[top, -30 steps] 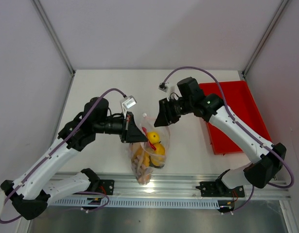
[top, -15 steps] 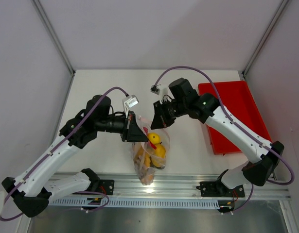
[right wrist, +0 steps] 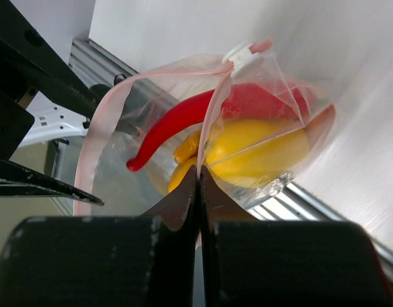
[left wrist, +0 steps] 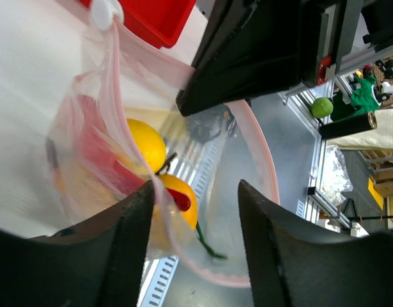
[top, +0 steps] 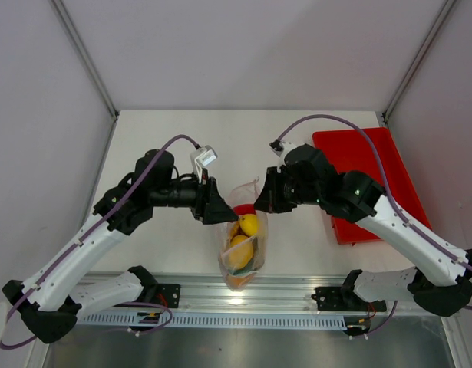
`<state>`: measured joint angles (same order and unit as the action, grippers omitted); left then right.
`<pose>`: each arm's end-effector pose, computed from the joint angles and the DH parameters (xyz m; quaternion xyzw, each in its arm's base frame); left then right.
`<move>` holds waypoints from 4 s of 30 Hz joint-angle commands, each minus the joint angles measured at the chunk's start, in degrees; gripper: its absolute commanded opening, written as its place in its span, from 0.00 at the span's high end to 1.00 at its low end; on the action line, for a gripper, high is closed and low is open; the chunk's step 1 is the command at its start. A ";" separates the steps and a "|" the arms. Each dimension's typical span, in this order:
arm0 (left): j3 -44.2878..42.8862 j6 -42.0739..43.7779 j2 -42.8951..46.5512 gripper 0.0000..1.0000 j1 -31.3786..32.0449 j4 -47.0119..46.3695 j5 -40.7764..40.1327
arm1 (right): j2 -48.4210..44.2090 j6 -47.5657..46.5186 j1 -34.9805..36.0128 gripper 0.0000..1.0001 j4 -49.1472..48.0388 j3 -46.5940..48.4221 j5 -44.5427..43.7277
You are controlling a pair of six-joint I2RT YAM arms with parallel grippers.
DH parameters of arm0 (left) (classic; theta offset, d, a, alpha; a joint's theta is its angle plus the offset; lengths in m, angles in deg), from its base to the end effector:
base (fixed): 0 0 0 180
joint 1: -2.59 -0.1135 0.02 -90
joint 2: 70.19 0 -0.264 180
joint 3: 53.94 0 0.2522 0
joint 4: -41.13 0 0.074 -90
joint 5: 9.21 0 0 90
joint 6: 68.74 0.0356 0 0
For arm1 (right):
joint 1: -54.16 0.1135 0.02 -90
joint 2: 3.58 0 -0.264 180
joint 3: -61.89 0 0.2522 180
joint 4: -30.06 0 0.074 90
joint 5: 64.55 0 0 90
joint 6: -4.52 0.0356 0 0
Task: Place the food in the zip-top bag and seal the zipper
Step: Zip the zipper food storage bag at the center of the board.
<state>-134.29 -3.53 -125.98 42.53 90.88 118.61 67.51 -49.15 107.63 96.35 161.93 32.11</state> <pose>0.1342 -0.1409 0.3932 0.2774 0.7688 -0.5025 0.2818 0.1408 0.1970 0.4190 -0.1588 0.8809 0.3494 0.2769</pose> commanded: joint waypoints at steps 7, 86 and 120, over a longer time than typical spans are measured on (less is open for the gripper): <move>-2.48 3.79 -0.55 0.24 2.33 -6.45 -0.64 | -4.03 21.22 10.15 1.00 -0.77 -2.17 -20.26; 4.18 1.42 9.56 0.99 9.38 -4.00 0.58 | -21.86 -20.16 -24.37 0.48 -34.96 -26.87 42.30; -2.15 -9.92 7.10 0.99 1.45 -13.40 19.39 | -18.53 -15.51 -22.54 0.71 -51.65 -23.61 64.27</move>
<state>-134.16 -11.27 -119.23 44.70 82.86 135.13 48.80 -64.64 84.40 48.11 136.32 95.41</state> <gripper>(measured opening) 0.006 0.331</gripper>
